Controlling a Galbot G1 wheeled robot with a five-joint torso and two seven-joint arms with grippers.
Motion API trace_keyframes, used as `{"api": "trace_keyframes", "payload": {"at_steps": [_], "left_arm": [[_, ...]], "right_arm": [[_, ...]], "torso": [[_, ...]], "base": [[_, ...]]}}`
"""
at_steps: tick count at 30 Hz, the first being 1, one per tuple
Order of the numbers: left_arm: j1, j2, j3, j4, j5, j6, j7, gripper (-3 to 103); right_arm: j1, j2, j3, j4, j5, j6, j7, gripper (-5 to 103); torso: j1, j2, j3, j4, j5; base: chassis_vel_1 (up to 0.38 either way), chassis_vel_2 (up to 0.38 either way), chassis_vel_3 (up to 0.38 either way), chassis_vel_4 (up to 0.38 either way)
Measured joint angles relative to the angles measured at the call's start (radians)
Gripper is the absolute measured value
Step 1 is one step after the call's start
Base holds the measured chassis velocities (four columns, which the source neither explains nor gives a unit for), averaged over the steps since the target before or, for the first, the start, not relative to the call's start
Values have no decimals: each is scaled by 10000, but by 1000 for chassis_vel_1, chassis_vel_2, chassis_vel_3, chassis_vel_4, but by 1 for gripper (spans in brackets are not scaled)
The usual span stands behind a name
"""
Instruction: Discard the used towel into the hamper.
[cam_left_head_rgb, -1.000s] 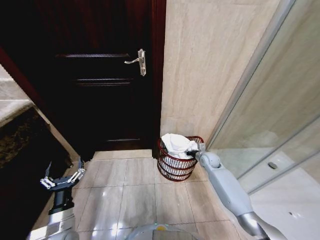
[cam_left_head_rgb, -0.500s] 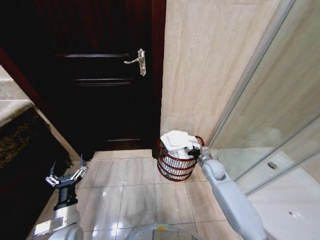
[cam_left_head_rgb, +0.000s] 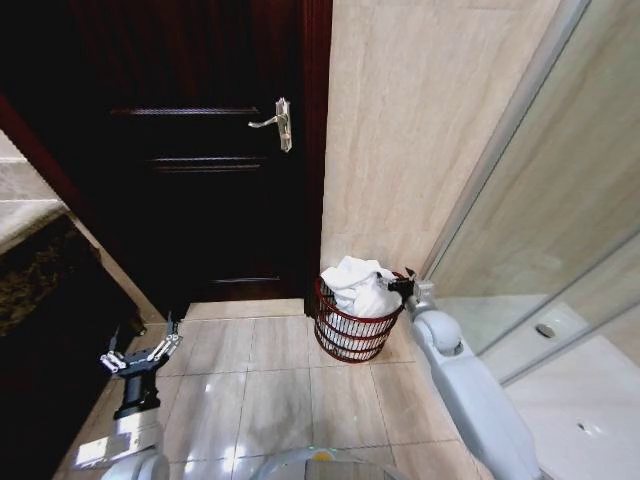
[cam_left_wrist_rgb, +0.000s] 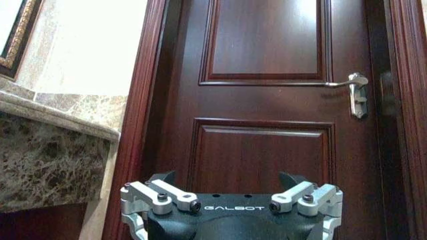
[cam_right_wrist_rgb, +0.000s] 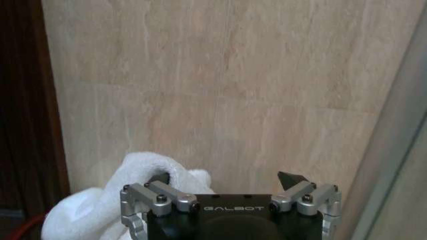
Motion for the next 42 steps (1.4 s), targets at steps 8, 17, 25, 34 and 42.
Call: {"api": "trace_keyframes", "payload": {"at_steps": [8, 17, 25, 34, 42], "left_arm": [[68, 0, -105, 196, -95, -145, 9, 100], [18, 0, -20, 416, -61, -272, 45, 100], [-52, 0, -5, 322, 21, -215, 52, 100], [3, 1, -97, 367, 32, -227, 59, 100], [-74, 0, -231, 546, -58, -230, 59, 100]], "right_arm": [[-443, 15, -140, 917, 159, -581, 175, 100], [-1396, -124, 76, 2389, 161, -705, 281, 100], [-1145, -202, 33, 2654, -124, -496, 194, 100], [802, -355, -540, 498, 2315, -2040, 438, 100], [2003, -457, -983, -1242, 3090, -2836, 335, 100]], "torso": [[0, 1, 0, -1, -3], [0, 2, -1, -2, -3], [0, 2, -1, -2, -1], [0, 2, 2, 0, 1], [0, 2, 2, 1, -3]], "base": [[0, 0, 0, 0], [0, 0, 0, 0], [0, 0, 0, 0], [0, 0, 0, 0], [0, 0, 0, 0]]}}
